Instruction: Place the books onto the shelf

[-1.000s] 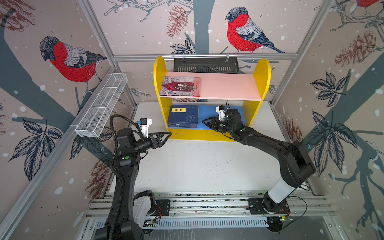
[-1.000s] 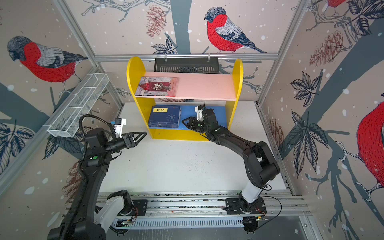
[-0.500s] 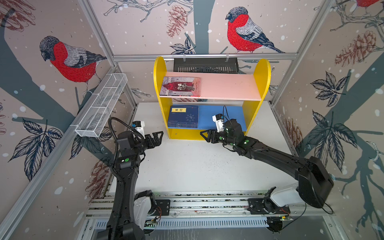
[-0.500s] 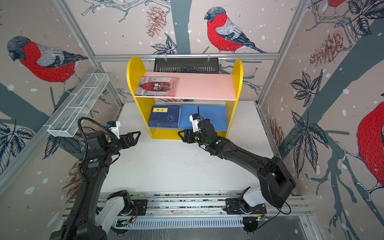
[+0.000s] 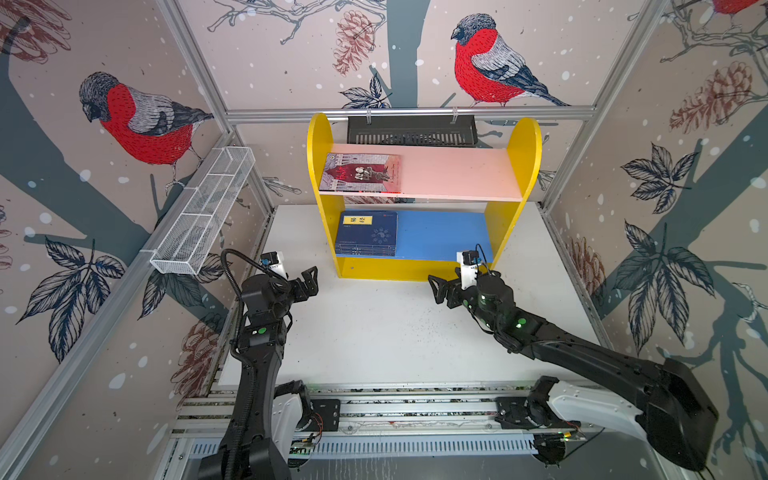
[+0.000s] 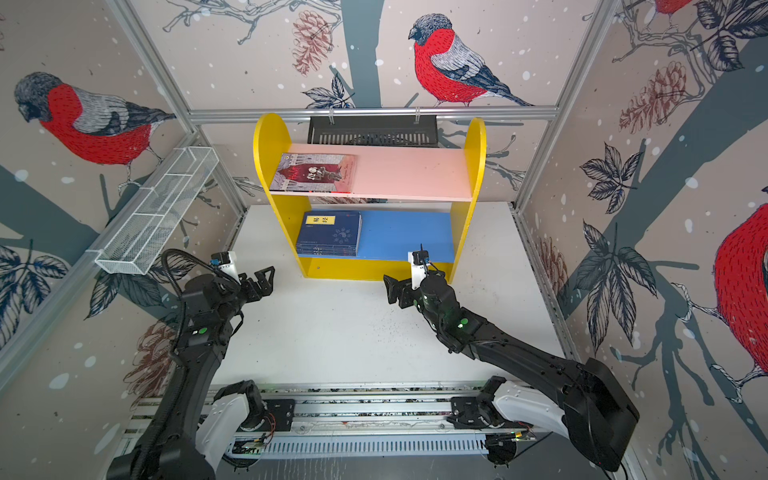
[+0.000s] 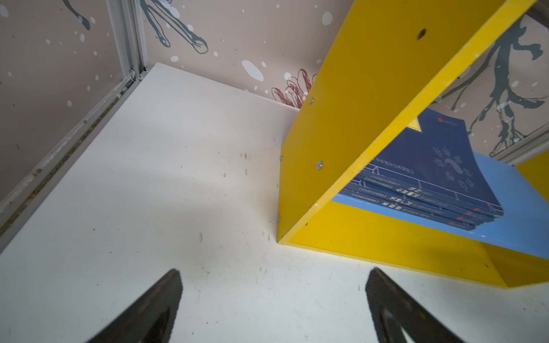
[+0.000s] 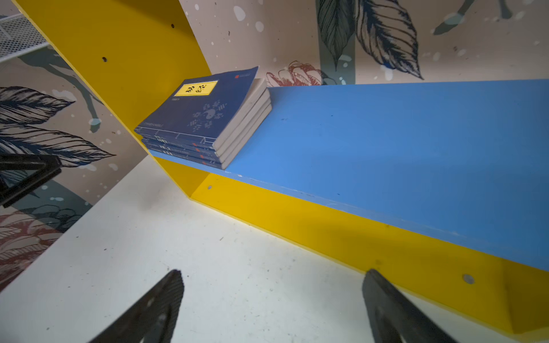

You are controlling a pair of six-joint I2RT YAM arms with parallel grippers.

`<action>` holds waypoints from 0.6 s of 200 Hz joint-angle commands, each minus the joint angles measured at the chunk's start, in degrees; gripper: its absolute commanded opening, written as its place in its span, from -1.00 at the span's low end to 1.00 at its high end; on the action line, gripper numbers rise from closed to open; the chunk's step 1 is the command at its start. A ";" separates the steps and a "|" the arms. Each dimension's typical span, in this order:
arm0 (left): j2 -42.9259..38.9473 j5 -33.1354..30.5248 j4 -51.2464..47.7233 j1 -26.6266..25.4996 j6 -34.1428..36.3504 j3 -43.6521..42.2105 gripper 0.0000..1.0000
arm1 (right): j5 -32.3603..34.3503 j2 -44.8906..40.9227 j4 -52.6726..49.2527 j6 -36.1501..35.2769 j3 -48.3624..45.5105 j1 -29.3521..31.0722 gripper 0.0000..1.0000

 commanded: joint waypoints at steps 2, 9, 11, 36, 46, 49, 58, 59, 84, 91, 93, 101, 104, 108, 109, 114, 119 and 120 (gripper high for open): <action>1.60 -3.95 8.38 0.28 1.78 -1.66 0.93 | 5.79 -4.12 4.90 -4.47 -3.70 -2.40 0.99; 2.14 -4.05 9.19 0.37 1.48 -2.05 0.93 | 4.68 -5.88 4.26 -4.31 -4.81 -4.26 0.99; 2.36 -4.03 9.38 0.42 1.49 -2.19 0.93 | 4.40 -6.40 4.33 -4.21 -5.27 -4.86 0.99; 4.05 -3.00 14.95 0.72 1.86 -4.52 0.93 | 3.06 -14.63 6.68 -1.91 -11.57 -13.35 0.99; 5.17 -2.37 16.59 0.81 1.50 -4.96 0.93 | 3.99 -17.86 8.56 -2.03 -14.09 -16.58 0.99; 5.45 -2.28 17.10 0.81 1.39 -5.10 0.93 | 4.38 -18.65 9.10 -2.31 -14.61 -17.38 0.99; 6.39 -1.80 18.87 0.81 1.00 -5.59 0.93 | 6.23 -20.41 10.72 -2.20 -16.44 -19.73 0.99; 6.49 -1.77 19.07 0.81 0.94 -5.64 0.93 | 6.22 -20.48 10.88 -2.19 -16.63 -20.01 0.99; 9.17 -1.86 24.21 0.90 0.04 -6.94 0.93 | 5.02 -20.59 12.23 -3.49 -17.36 -26.57 0.99; 9.73 -1.68 25.12 0.90 -0.23 -7.21 0.93 | 5.65 -19.69 11.92 -4.08 -17.08 -28.19 0.99; 10.04 -1.66 25.30 0.90 -0.30 -7.26 0.93 | 5.87 -19.43 11.98 -4.14 -17.08 -28.60 0.99; 10.71 -1.29 26.24 0.90 -0.61 -7.48 0.93 | 6.04 -18.49 12.45 -5.33 -17.24 -30.35 0.99; 10.94 -1.25 26.74 0.90 -0.78 -7.65 0.93 | 6.14 -18.11 12.56 -5.84 -17.30 -30.84 0.99; 11.30 -1.30 27.64 0.90 -0.98 -7.98 0.93 | 6.65 -17.53 12.74 -6.07 -17.34 -31.63 0.99; 11.37 -1.35 27.84 0.90 -0.98 -8.06 0.93 | 6.82 -17.37 12.85 -6.11 -17.34 -31.90 0.99; 11.75 -1.55 29.03 0.90 -1.04 -8.55 0.93 | 7.24 -16.60 13.31 -6.20 -17.57 -32.97 0.99; 12.14 -1.64 30.28 0.90 -0.98 -9.01 0.93 | 7.03 -16.00 13.68 -6.35 -17.73 -34.19 0.99; 12.22 -1.69 30.48 0.90 -0.97 -9.10 0.93 | 6.93 -15.90 13.76 -6.38 -17.76 -34.45 0.99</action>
